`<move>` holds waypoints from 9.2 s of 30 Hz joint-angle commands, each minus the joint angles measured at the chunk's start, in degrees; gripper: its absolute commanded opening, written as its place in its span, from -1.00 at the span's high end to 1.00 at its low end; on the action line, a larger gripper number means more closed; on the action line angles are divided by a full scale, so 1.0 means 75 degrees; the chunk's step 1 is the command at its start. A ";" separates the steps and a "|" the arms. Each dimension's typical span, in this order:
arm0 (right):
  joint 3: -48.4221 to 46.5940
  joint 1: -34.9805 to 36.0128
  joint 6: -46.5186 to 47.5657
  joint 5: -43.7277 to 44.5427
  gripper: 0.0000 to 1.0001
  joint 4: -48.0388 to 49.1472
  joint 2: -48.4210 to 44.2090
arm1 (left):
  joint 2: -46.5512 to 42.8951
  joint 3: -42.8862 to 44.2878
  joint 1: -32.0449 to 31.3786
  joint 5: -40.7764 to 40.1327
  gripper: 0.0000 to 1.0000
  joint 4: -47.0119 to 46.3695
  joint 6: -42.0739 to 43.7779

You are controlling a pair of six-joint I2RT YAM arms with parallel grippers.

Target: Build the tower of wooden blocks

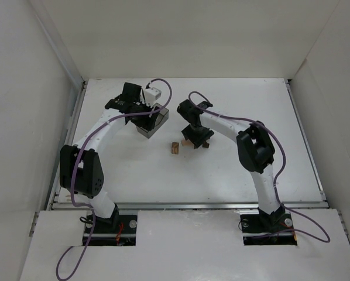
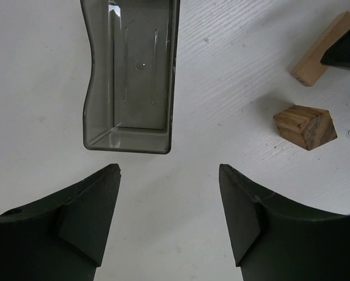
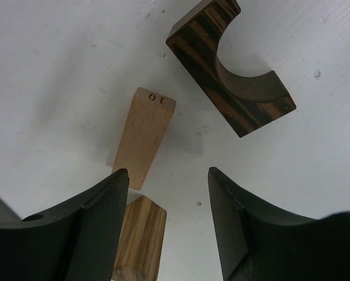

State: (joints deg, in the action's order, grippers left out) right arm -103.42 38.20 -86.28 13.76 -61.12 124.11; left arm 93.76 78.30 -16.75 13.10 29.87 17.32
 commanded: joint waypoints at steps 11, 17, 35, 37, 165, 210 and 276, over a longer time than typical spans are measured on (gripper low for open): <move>-0.0250 -0.0054 -0.0587 -0.0287 -0.24 0.0544 0.0175 | -0.0337 -0.0034 0.0066 0.0151 -0.30 -0.0150 -0.0130; 0.0160 -0.0194 -0.1023 -0.0557 -0.24 0.0720 0.0244 | -0.0184 0.0211 0.0066 0.0151 -0.30 -0.0150 -0.0060; -0.0309 -0.0405 -0.1258 -0.0498 -0.41 0.0685 0.0560 | -0.0184 0.0142 0.0066 0.0386 -0.30 -0.0080 -0.0060; -0.0378 -0.0475 -0.1258 -0.0591 -0.41 0.0615 0.0666 | -0.0184 0.0142 0.0066 0.0386 -0.30 -0.0080 -0.0060; 0.4679 0.0403 0.9206 0.2662 -1.00 0.7843 -0.6608 | -0.0911 -0.1031 0.1777 0.0456 -0.24 -0.0338 0.0116; 0.3465 -0.0124 0.7038 0.1435 -0.09 0.4728 -0.2054 | -0.0770 -0.0175 0.1460 0.0608 -0.24 -0.0033 0.0269; 0.9406 0.1517 1.4012 -0.1014 1.00 1.2814 -0.8674 | 0.0613 0.2955 -0.2852 0.3690 0.20 0.1490 -0.0270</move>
State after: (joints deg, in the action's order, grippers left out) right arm -30.61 48.88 18.31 5.96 30.44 60.29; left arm 98.63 101.58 -38.02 38.81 41.39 15.77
